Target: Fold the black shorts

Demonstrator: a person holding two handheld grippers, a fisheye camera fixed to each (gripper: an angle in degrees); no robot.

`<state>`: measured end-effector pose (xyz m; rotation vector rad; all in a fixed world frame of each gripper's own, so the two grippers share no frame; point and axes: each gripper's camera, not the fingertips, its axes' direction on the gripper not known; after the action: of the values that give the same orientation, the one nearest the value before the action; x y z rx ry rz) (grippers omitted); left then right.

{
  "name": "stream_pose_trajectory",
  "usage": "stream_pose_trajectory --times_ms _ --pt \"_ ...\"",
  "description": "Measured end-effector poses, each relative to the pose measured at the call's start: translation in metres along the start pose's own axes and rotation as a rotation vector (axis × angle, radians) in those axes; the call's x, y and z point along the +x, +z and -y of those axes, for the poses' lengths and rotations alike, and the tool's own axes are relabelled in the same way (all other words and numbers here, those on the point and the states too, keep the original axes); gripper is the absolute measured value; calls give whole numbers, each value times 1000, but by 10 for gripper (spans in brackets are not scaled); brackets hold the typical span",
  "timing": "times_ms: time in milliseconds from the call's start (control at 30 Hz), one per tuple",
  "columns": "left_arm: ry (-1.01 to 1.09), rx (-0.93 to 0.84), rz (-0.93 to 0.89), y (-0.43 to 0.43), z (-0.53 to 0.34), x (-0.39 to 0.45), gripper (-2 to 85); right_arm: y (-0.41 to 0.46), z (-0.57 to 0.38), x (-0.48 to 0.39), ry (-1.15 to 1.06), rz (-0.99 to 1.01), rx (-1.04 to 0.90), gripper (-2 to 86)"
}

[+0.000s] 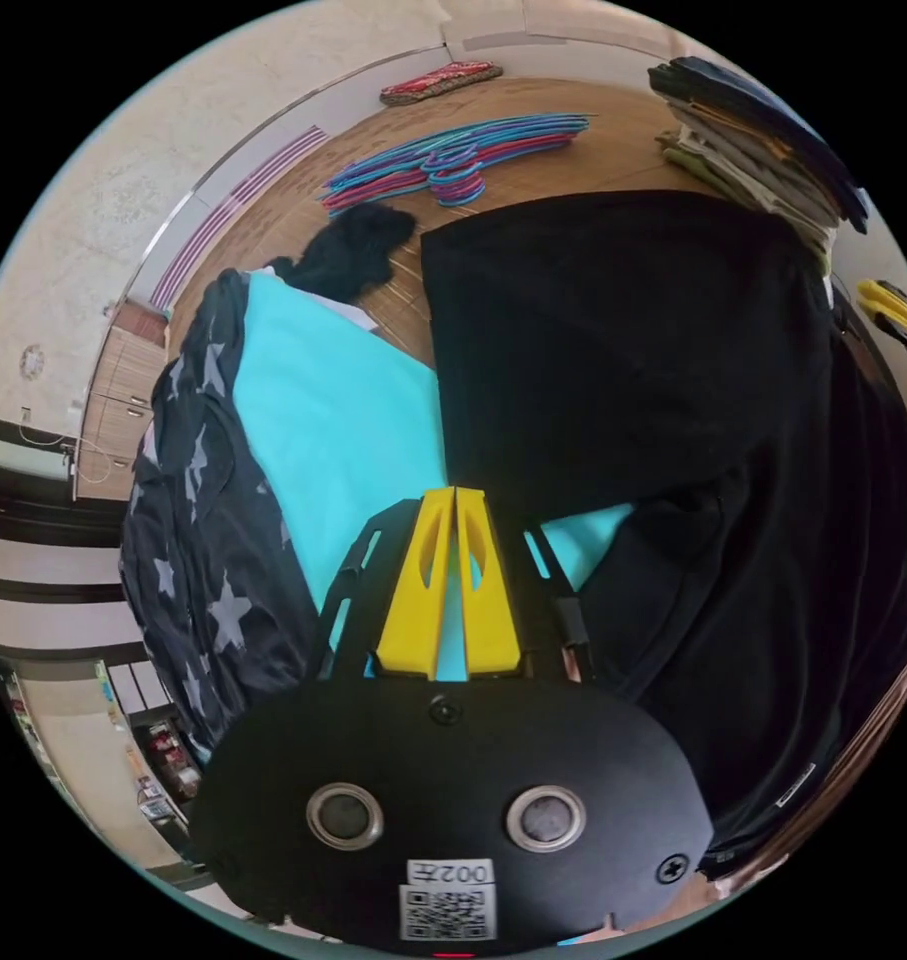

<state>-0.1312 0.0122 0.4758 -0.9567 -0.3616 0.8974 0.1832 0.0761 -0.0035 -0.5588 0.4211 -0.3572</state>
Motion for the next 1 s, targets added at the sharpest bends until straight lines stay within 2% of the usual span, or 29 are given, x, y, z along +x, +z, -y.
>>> stream_pose_trajectory --times_ms 100,233,433,667,800,1000 --pt "-47 14 -45 -2 -25 -7 -8 -19 -13 -2 0 62 -6 70" --pt "-122 84 -191 -25 -76 -18 12 -53 -25 -7 -27 182 50 74" --pt "-53 157 -280 -58 -170 0 18 -107 -33 -46 -192 311 91 89" --pt "73 196 -394 -82 -267 37 32 -153 -10 -144 -470 556 138 117" --pt "98 165 -416 -87 -318 58 77 -174 1 -208 -634 683 139 128" --pt "136 127 -489 -76 -388 79 85 -195 -1 -289 -799 715 102 139"
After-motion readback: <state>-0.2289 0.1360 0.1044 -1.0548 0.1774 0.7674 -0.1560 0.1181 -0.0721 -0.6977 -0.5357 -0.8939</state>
